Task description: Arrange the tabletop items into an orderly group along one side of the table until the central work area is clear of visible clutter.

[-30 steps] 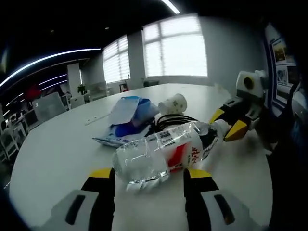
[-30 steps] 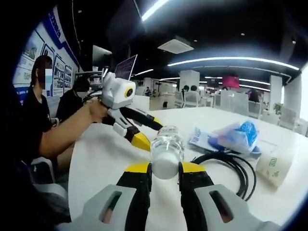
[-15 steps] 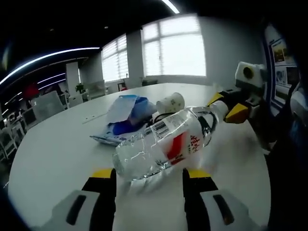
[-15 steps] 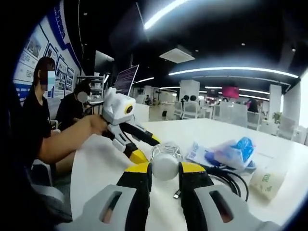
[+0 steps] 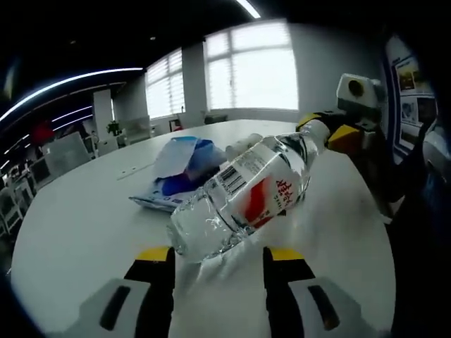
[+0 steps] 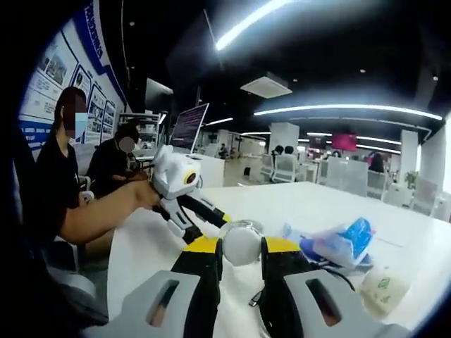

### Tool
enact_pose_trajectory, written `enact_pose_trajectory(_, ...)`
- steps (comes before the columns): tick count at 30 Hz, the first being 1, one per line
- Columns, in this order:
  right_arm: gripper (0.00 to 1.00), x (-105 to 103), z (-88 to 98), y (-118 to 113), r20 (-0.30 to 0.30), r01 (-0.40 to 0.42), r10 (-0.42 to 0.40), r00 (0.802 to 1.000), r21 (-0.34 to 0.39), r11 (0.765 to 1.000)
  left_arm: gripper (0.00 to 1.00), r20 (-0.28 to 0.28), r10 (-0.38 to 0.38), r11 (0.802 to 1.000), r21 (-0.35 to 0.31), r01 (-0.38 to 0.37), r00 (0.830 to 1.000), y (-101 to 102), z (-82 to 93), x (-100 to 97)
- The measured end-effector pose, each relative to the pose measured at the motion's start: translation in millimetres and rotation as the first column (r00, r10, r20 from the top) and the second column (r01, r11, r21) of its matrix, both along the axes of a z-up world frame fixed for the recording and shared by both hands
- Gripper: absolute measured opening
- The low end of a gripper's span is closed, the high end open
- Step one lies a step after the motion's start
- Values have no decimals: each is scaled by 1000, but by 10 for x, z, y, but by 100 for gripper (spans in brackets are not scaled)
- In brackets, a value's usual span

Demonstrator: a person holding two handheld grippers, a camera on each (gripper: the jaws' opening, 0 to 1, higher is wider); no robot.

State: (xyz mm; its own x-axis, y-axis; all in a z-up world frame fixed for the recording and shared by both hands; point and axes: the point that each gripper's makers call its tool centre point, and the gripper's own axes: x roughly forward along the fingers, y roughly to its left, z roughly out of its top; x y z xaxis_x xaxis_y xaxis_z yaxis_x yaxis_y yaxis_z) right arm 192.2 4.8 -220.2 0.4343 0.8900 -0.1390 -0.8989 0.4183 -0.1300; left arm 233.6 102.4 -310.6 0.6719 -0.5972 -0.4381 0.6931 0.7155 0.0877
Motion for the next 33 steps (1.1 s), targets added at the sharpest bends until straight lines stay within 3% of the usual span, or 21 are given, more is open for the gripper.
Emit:
enact_pose_trajectory(7, 19, -4, 57, 56, 15, -26, 27, 1000, -28, 999, 49, 60, 18, 1000, -16, -17, 998, 37, 212, 49)
enact_pose_trajectory(16, 19, 66, 172, 156, 8, -58, 58, 998, -36, 998, 51, 100, -63, 998, -12, 65, 993, -125, 226, 70)
enact_pose_trajectory(18, 19, 84, 196, 181, 6, -68, 69, 998, -40, 997, 51, 112, -52, 999, -6, 53, 992, -117, 226, 98)
enact_pose_trajectory(33, 19, 175, 395, 503, 8, -166, 167, 986, -90, 982, 45, 73, 12, 1000, 21, -13, 997, 19, 181, 175)
